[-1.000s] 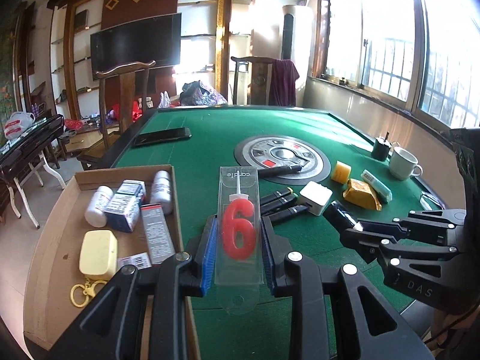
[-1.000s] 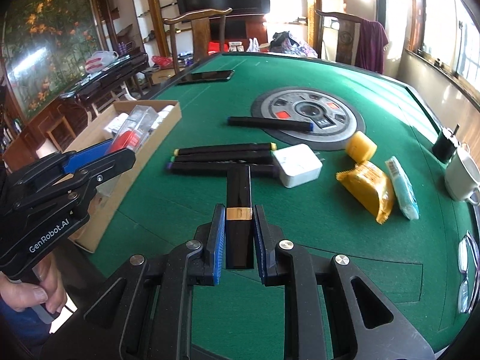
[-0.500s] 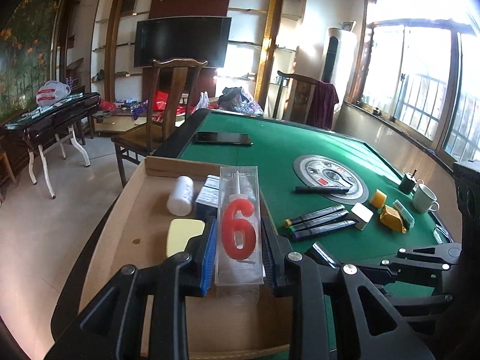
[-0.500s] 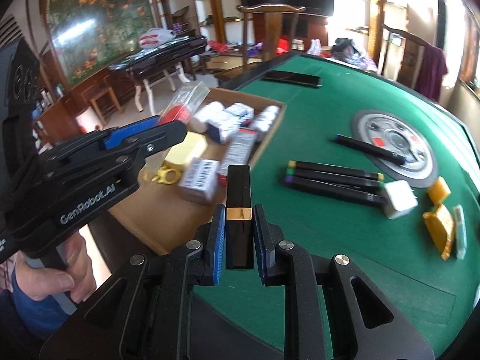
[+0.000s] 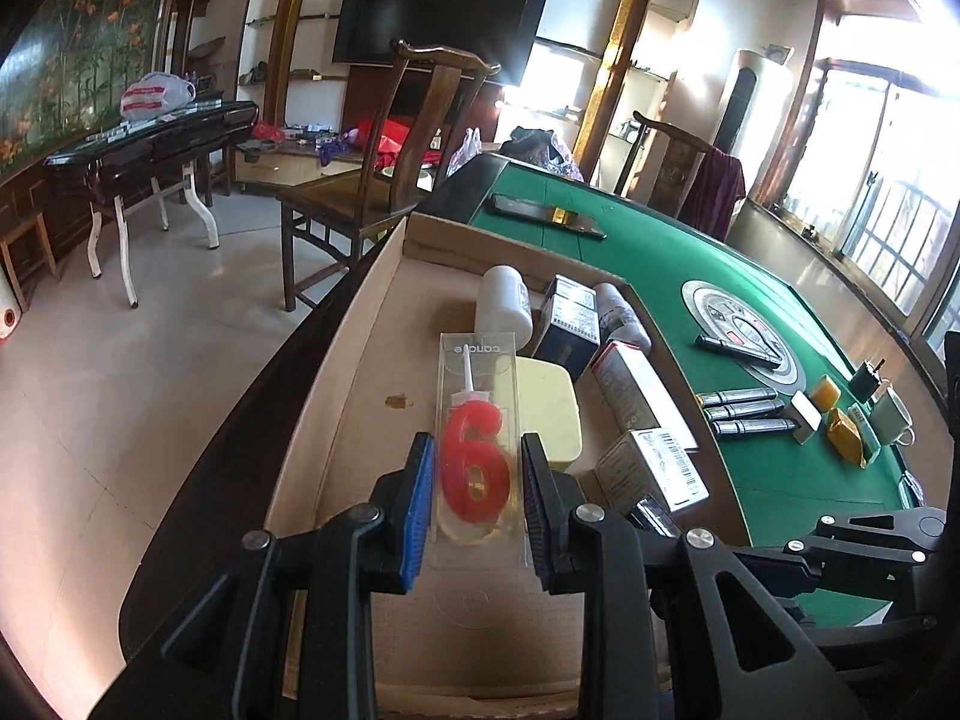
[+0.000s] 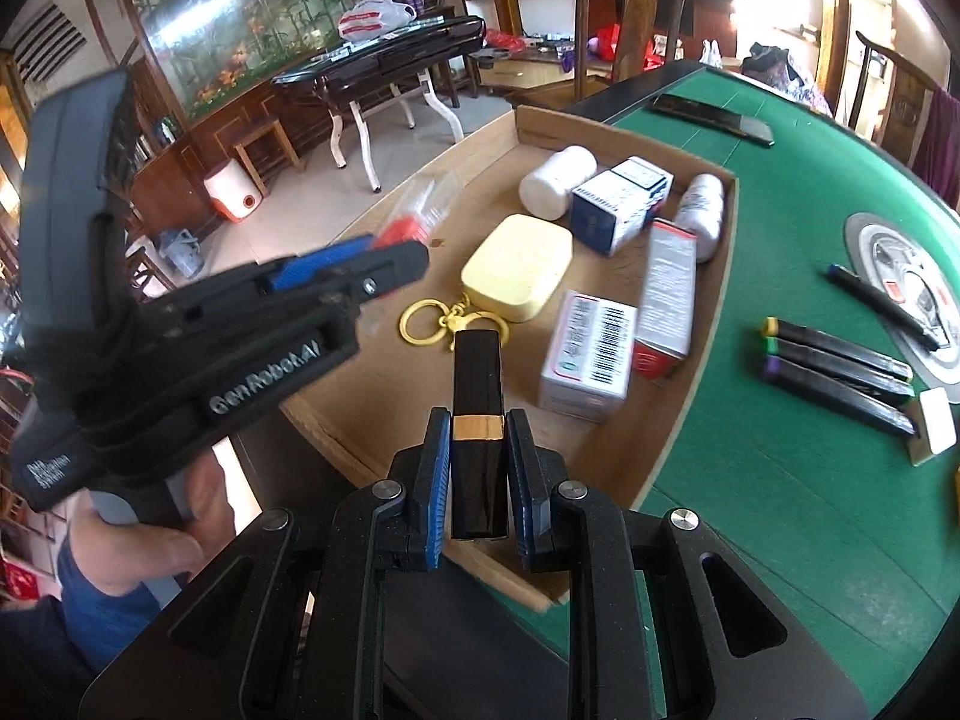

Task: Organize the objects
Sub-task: 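Carry the candle package and tube into the cardboard tray and release both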

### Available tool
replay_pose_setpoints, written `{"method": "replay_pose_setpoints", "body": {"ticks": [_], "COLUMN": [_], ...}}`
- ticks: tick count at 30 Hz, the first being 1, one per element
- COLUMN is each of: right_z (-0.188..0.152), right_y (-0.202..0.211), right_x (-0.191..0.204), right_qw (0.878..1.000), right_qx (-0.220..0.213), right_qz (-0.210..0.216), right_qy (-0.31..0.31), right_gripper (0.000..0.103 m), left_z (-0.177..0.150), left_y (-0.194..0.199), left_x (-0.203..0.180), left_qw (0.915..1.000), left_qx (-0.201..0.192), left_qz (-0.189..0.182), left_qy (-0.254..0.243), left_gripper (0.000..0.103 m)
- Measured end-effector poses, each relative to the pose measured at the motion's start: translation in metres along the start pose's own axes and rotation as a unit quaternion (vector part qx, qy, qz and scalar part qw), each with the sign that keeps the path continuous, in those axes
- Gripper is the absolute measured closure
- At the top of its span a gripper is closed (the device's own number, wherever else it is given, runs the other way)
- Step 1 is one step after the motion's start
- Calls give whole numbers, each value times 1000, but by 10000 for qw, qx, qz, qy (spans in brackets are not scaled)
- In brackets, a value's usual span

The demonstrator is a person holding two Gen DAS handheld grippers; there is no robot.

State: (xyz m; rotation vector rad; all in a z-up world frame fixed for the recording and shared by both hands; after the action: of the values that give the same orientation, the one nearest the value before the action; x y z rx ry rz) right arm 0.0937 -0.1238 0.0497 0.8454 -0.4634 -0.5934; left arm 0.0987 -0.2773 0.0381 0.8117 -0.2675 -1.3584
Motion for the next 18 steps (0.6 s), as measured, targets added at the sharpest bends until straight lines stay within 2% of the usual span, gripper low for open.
{"method": "replay_pose_setpoints", "body": {"ticks": [10,18], "right_z": [0,-6], "right_y": [-20,-26], "right_x": [0,-3], "right_qw": [9996,9993], "right_qx": [192,283], "right_qz": [-10,-86], "right_qy": [-186,-214], "right_gripper": [86,86], "left_z": [-7,-7], "left_y": [-11,-15], "left_x": [2,8], "left_qw": [9998,9995], "left_qx": [183,276], "left_qz": [-8,162], "left_qy": [23,85], "left_gripper": [74,74]}}
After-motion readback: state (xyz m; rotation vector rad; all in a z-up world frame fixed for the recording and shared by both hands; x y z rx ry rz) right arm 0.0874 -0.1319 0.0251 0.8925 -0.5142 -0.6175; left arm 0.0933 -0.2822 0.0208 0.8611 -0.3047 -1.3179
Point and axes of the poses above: each gripper's, at about its wrist camera, not at the fingertips, and y roughly against the way its jaws point, x to its left, z to its top, the point moved 1 cm from there along -y, roughly the way its jaws point, and after that the axes turned 4 degrees about y, right-handed, at the moved point
